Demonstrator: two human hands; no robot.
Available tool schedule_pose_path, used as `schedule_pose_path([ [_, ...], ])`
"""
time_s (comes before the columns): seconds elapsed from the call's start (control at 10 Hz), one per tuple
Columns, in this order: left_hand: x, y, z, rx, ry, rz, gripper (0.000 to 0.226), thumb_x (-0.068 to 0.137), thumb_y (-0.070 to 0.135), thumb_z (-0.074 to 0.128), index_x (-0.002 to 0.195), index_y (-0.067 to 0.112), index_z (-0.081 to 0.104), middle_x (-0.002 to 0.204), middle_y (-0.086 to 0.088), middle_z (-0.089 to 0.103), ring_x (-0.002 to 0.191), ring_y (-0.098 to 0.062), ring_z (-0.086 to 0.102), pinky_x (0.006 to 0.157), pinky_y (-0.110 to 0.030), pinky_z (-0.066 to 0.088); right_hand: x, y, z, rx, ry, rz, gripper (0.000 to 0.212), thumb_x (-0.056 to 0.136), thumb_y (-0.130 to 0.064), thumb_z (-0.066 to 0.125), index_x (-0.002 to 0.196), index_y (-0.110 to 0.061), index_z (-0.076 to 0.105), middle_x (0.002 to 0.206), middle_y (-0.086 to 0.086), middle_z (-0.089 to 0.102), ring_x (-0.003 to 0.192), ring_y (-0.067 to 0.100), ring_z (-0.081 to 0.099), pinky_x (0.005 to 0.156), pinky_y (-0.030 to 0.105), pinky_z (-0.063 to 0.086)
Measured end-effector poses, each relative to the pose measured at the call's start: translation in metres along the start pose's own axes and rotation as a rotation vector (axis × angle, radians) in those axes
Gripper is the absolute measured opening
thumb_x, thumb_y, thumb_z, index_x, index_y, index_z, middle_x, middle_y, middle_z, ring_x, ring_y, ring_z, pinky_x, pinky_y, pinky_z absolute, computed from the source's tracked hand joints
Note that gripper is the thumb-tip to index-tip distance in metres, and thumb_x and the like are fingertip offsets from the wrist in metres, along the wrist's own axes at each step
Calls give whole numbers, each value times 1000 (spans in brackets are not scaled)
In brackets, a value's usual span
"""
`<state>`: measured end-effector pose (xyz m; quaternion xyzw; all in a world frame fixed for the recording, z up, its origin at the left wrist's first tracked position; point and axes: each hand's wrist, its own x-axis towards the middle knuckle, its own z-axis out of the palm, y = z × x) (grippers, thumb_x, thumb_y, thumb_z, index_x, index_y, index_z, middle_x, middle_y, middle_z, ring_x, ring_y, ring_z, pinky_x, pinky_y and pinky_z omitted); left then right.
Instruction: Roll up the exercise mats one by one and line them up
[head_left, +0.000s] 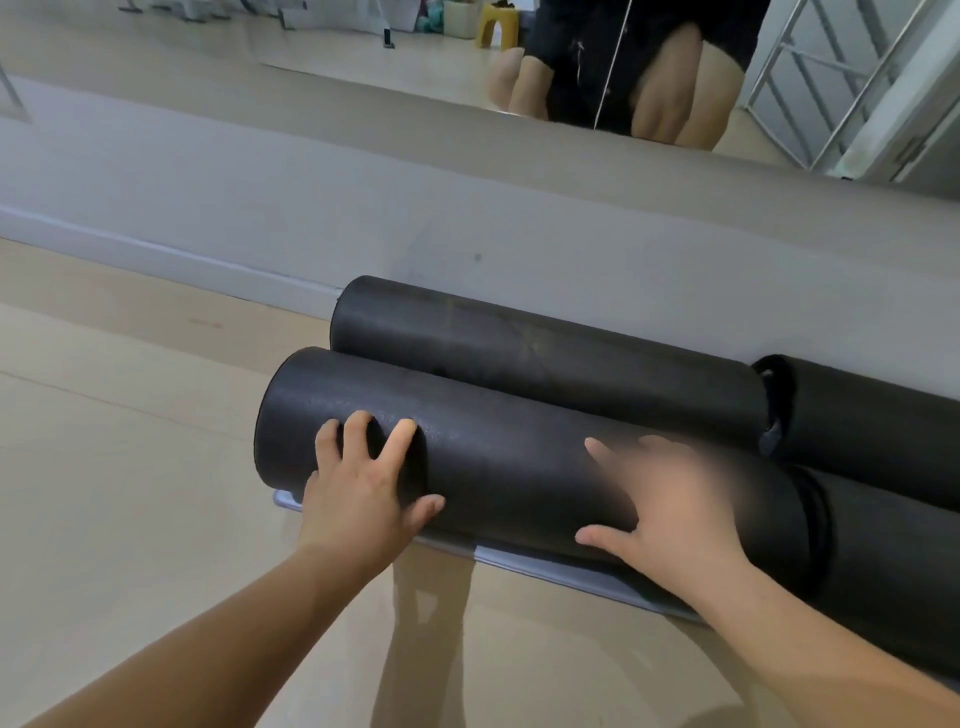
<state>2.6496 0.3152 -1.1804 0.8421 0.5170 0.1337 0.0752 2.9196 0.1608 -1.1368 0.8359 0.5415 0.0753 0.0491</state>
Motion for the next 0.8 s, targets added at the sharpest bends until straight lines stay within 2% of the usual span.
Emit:
schedule_pose_path([
  [0.1,-2,8,-1,-31,-3,-29,95,77,70,81,151,41,30,159,-5,25,153,-42,15,105,-53,54,-3,-2,2,23,12,-2,105,59,-88,74,151,-43,50,134,17,62,122,39,58,95,58,51],
  [0.3,5,18,18,-62,-14,-73,95,84,46,87,156,37,25,167,-13,12,157,-49,-4,125,-60,29,-1,-2,11,4,57,23,105,57,-85,78,148,-38,53,129,20,62,117,40,60,90,57,53],
  [0.4,22,19,14,-103,-33,-78,93,85,43,87,153,38,24,165,-9,5,156,-46,-10,123,-56,36,1,-4,16,13,117,30,105,57,-81,81,147,-34,56,126,23,62,113,43,61,87,58,53],
  [0.5,30,14,6,-126,-53,-77,95,83,45,88,152,40,23,165,-6,7,157,-44,-7,117,-52,44,6,-7,17,-9,123,12,106,57,-81,80,148,-33,55,126,25,61,113,44,59,87,59,51],
  [0.6,28,12,-4,-152,-98,-94,98,78,47,91,149,43,24,162,-3,7,155,-41,-3,111,-49,50,9,-9,14,-45,13,66,108,58,-88,74,150,-38,50,131,21,59,118,41,57,91,56,50],
  [0.7,23,9,-18,-243,-192,-85,103,77,50,91,152,46,21,165,3,0,157,-37,-10,121,-53,38,6,-14,5,-76,-38,75,107,68,-93,61,159,-47,28,149,15,47,134,35,46,105,53,44],
  [0.8,16,-7,-42,-243,-334,-27,109,81,58,85,163,45,15,172,5,-5,160,-33,-12,129,-53,21,1,-28,-9,-46,-104,100,107,79,-88,55,162,-49,1,166,13,22,153,36,23,120,56,29],
])
